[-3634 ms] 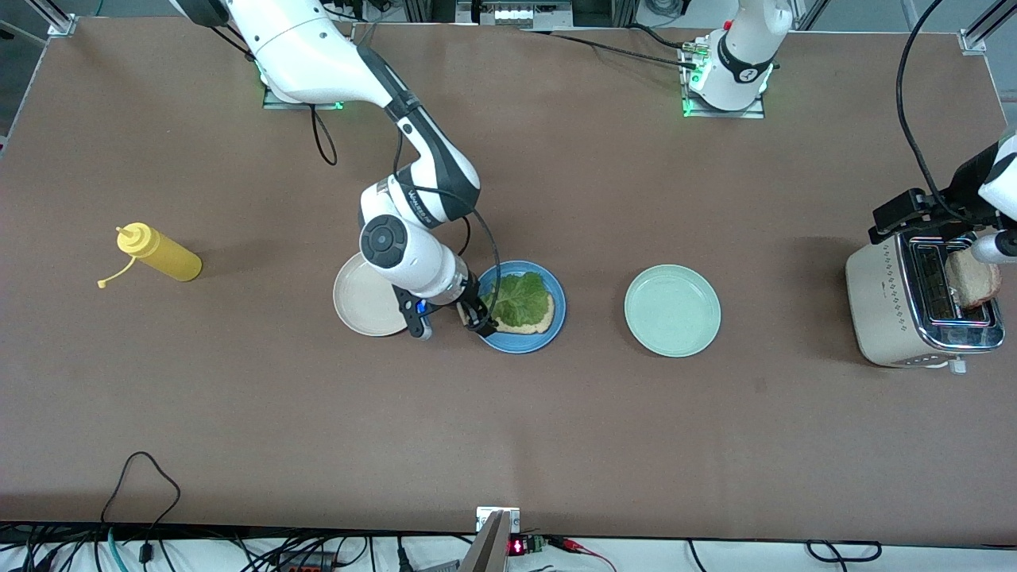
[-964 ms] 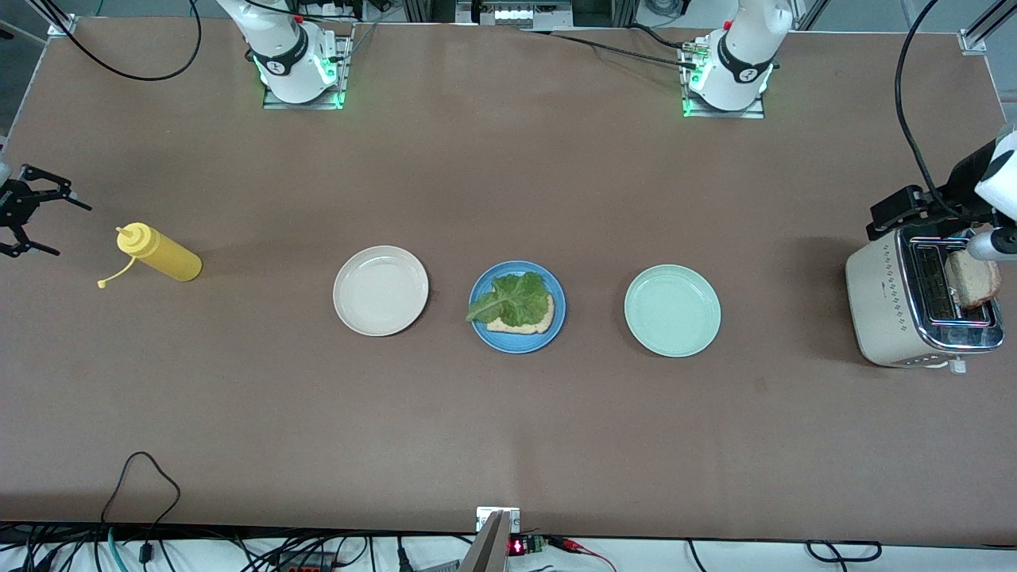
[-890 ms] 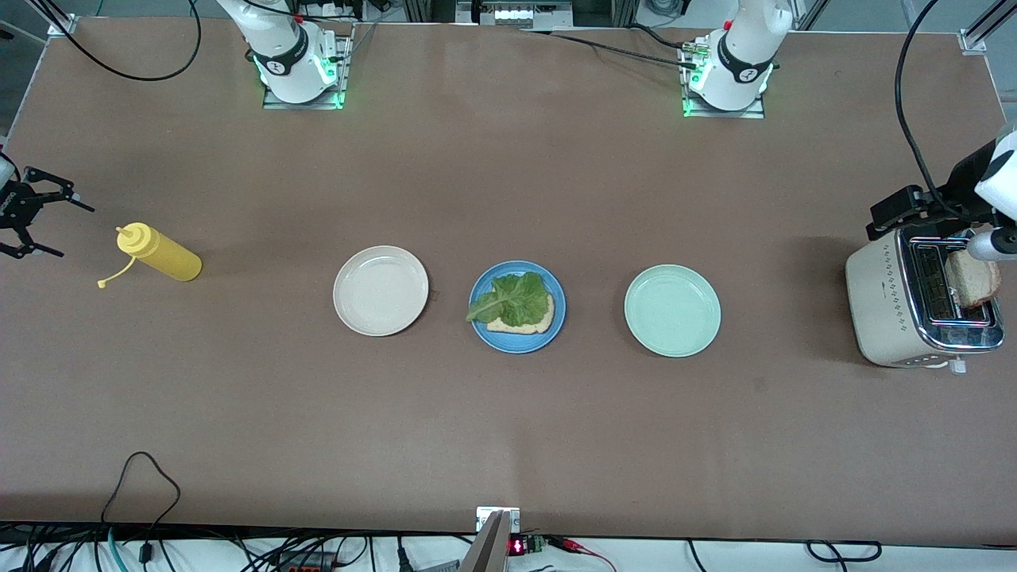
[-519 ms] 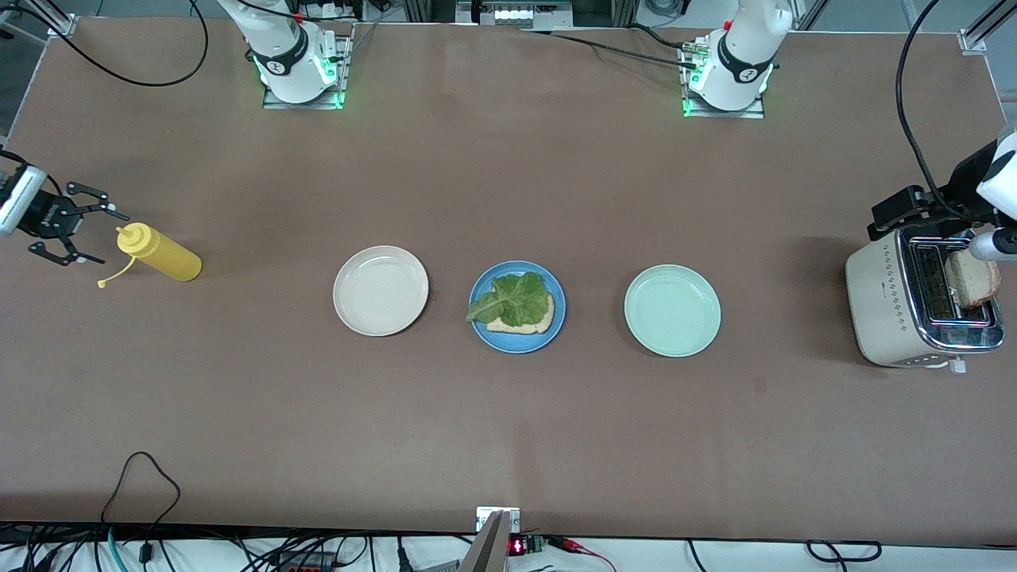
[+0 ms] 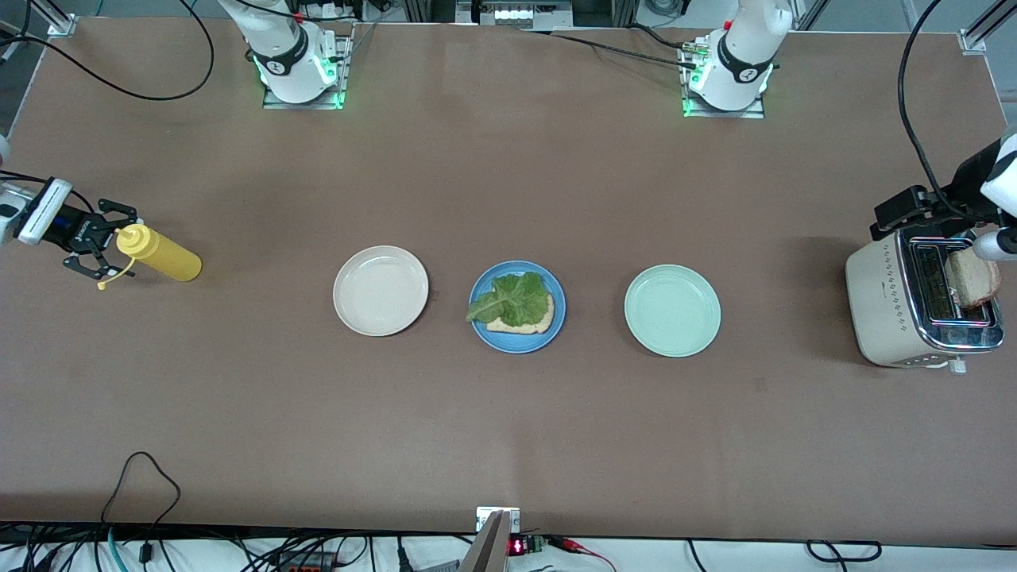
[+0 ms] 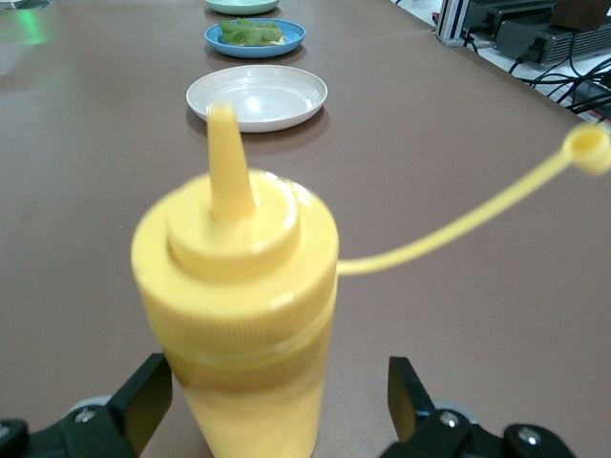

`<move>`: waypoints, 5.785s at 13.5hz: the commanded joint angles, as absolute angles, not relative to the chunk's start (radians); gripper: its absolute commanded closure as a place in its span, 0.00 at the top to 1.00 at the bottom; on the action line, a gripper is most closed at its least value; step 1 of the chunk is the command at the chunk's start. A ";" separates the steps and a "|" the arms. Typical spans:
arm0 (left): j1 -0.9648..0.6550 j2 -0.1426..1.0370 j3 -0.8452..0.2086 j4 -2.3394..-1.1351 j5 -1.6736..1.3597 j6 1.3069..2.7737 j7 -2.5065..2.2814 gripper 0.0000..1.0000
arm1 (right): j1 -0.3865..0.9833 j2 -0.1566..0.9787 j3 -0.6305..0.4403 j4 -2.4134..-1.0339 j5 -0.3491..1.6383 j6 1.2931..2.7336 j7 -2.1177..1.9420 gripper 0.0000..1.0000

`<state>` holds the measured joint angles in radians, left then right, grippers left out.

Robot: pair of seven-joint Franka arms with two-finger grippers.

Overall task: Make sandwich in blue plate with both arms
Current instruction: 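Grasp the yellow squeeze bottle with the right gripper and lift it, then tilt the yellow bottle over the lettuce on the blue plate, then set the yellow bottle back on the table and open the right gripper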

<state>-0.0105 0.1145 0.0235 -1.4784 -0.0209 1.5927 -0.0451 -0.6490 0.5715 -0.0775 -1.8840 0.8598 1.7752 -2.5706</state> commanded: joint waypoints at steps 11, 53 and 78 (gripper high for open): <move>-0.011 0.110 0.031 -1.494 -0.032 1.588 -0.023 1.00 | -0.672 0.681 -0.008 -1.842 0.902 1.741 -2.631 0.49; -0.020 0.103 0.017 -1.491 -0.032 1.572 -0.023 1.00 | 0.273 0.466 0.391 -1.858 -0.517 2.226 -0.443 0.00; -0.025 0.109 0.017 -1.491 -0.032 1.585 -0.023 1.00 | -0.710 0.541 0.215 -1.855 0.686 1.733 -2.520 0.00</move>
